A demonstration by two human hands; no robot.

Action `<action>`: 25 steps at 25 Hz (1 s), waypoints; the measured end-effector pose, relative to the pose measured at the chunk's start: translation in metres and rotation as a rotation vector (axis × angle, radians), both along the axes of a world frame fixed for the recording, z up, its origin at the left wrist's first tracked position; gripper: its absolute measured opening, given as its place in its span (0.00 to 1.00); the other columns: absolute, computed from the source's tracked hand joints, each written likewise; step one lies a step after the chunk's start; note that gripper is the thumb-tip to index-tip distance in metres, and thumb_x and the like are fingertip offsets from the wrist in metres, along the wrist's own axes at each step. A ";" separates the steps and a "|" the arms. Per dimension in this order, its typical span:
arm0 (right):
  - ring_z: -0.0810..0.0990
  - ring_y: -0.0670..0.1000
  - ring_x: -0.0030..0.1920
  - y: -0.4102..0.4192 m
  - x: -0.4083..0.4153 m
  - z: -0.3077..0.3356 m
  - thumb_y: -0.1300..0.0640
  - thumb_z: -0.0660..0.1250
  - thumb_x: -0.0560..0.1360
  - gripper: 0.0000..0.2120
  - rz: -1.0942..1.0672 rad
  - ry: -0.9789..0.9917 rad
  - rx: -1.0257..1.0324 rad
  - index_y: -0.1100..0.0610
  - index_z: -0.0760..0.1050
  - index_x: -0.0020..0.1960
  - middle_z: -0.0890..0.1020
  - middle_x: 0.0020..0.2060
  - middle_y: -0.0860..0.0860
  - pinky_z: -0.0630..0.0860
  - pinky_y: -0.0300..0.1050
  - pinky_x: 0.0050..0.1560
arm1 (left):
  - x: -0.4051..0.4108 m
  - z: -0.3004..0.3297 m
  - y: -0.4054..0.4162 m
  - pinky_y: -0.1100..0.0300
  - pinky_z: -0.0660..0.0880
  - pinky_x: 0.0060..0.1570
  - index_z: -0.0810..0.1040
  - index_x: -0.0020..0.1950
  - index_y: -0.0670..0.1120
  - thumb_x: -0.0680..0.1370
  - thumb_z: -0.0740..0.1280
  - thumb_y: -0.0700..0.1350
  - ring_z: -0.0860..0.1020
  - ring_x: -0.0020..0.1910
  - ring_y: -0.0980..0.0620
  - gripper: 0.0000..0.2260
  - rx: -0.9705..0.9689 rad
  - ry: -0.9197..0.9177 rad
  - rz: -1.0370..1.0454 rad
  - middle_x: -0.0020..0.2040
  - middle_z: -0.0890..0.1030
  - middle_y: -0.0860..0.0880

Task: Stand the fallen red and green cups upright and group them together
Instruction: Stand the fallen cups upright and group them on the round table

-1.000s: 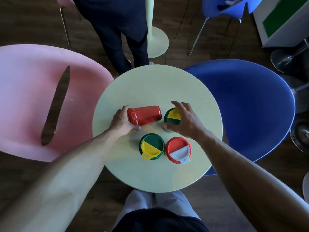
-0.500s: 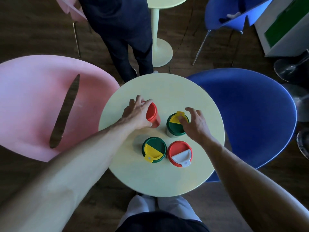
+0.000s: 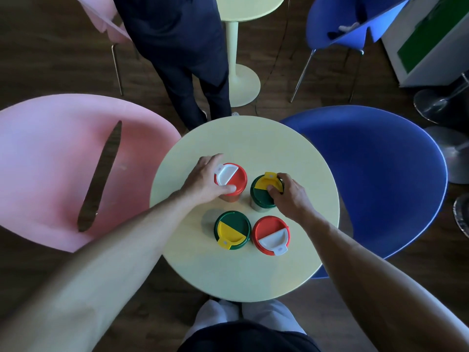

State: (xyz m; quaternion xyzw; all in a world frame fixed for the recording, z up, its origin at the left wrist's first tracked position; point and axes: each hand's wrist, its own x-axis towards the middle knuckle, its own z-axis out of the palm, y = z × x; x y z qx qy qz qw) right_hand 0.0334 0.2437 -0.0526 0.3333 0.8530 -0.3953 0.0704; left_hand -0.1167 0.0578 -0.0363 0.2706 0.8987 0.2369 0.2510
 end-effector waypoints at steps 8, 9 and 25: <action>0.76 0.57 0.53 -0.001 0.001 0.002 0.51 0.62 0.79 0.22 -0.088 0.009 -0.132 0.50 0.65 0.71 0.78 0.56 0.57 0.71 0.45 0.49 | 0.027 -0.025 0.017 0.47 0.78 0.54 0.67 0.68 0.58 0.68 0.75 0.51 0.75 0.58 0.45 0.31 0.204 -0.366 0.604 0.62 0.74 0.49; 0.76 0.56 0.51 -0.001 0.000 0.002 0.51 0.62 0.78 0.22 -0.106 0.002 -0.152 0.50 0.65 0.71 0.78 0.55 0.57 0.71 0.45 0.48 | 0.026 -0.026 0.018 0.47 0.79 0.53 0.68 0.68 0.58 0.69 0.76 0.49 0.75 0.58 0.44 0.30 0.224 -0.380 0.624 0.61 0.74 0.49; 0.78 0.58 0.54 0.005 0.006 -0.006 0.49 0.67 0.76 0.22 -0.139 0.084 -0.208 0.49 0.69 0.69 0.77 0.57 0.53 0.79 0.56 0.54 | 0.026 -0.021 -0.005 0.51 0.72 0.62 0.71 0.68 0.58 0.71 0.74 0.45 0.71 0.62 0.48 0.27 0.139 -0.387 0.325 0.65 0.73 0.51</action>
